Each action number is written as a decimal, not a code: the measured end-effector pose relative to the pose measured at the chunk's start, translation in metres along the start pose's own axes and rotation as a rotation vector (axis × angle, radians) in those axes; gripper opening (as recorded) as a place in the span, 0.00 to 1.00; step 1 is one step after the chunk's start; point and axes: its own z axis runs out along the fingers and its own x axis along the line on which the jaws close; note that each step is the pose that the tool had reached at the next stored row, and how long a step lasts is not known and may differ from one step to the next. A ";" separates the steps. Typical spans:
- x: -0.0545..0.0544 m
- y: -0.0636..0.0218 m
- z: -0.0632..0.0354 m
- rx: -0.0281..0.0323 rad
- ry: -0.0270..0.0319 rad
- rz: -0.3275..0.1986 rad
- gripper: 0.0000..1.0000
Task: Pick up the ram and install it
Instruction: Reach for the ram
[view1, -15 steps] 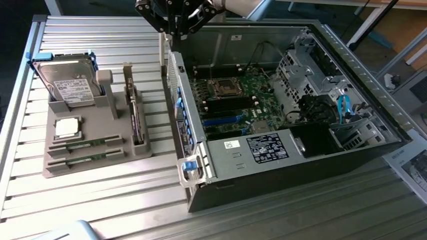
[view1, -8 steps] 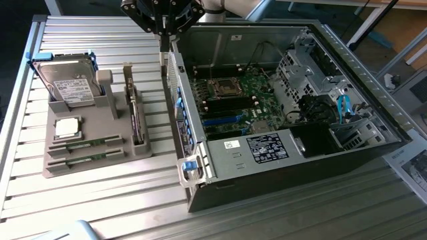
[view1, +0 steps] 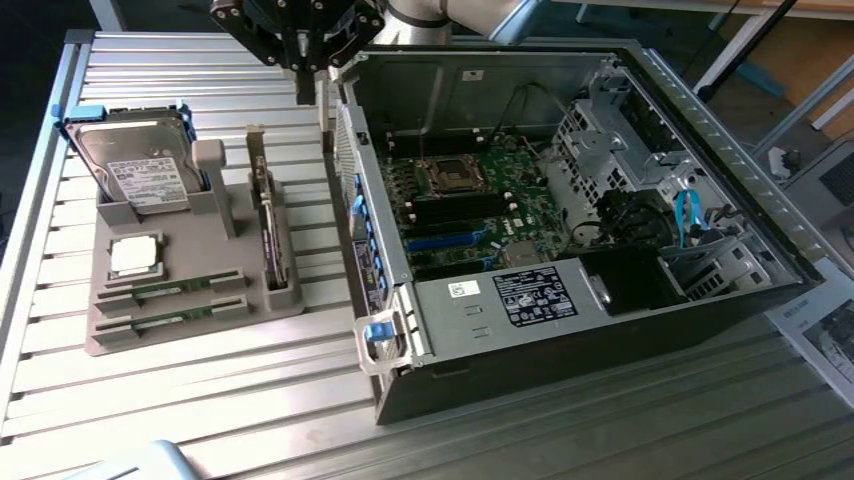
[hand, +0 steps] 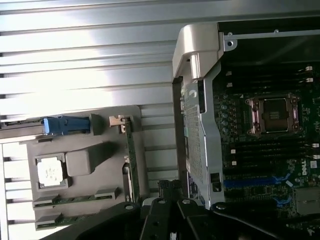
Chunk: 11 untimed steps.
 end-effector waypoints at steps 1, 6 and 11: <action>0.003 -0.0002 -0.0001 0.0000 0.0000 0.000 0.10; 0.017 -0.0013 -0.0005 0.0001 0.0000 0.000 0.10; 0.036 -0.0027 -0.0010 0.0000 -0.0001 0.000 0.10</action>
